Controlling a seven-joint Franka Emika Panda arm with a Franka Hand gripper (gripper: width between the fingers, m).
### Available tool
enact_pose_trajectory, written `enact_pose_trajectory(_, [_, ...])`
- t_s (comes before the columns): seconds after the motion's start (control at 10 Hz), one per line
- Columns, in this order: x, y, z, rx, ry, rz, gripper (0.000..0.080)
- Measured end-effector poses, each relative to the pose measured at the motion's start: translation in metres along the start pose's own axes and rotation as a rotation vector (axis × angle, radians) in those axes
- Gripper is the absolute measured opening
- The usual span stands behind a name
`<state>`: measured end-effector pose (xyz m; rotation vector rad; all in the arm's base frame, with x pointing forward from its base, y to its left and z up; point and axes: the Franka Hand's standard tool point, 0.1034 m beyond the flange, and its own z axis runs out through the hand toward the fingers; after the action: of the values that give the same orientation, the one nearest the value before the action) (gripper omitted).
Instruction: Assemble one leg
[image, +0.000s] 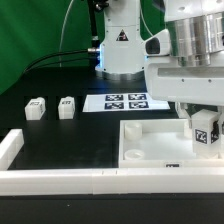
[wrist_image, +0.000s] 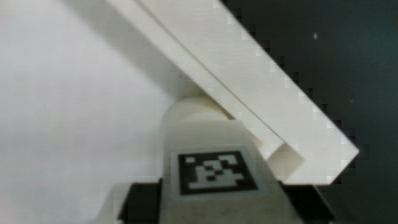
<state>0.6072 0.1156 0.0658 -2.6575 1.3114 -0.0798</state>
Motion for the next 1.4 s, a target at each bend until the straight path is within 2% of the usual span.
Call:
enact_pose_trajectory(0.3, [-0.0033, -0.0002, 0.0016, 0.014, -0.019, 0.337, 0.0295])
enact_pose_trajectory(0.5, [-0.0041, -0.0001, 0.0021, 0.017, -0.029, 0.468, 0.0295])
enact_pose_trajectory(0.7, [-0.0042, 0.0000, 0.0021, 0.017, -0.029, 0.462, 0.0295])
enact_pose_trajectory(0.8, [-0.0043, -0.0001, 0.0021, 0.017, -0.029, 0.461, 0.0409])
enact_pose_trajectory(0.9, [-0.0043, -0.0001, 0.0021, 0.017, -0.029, 0.459, 0.0409])
enact_pose_trajectory(1.0, [-0.0043, -0.0001, 0.0021, 0.017, -0.029, 0.431, 0.0544])
enact_pose_trajectory(1.1, [-0.0043, -0.0001, 0.0021, 0.018, -0.028, 0.386, 0.0628])
enact_pose_trajectory(1.3, [-0.0043, 0.0000, 0.0021, 0.017, -0.026, 0.332, 0.0643])
enact_pose_trajectory(1.4, [-0.0044, 0.0001, 0.0023, 0.016, -0.023, 0.179, 0.0643])
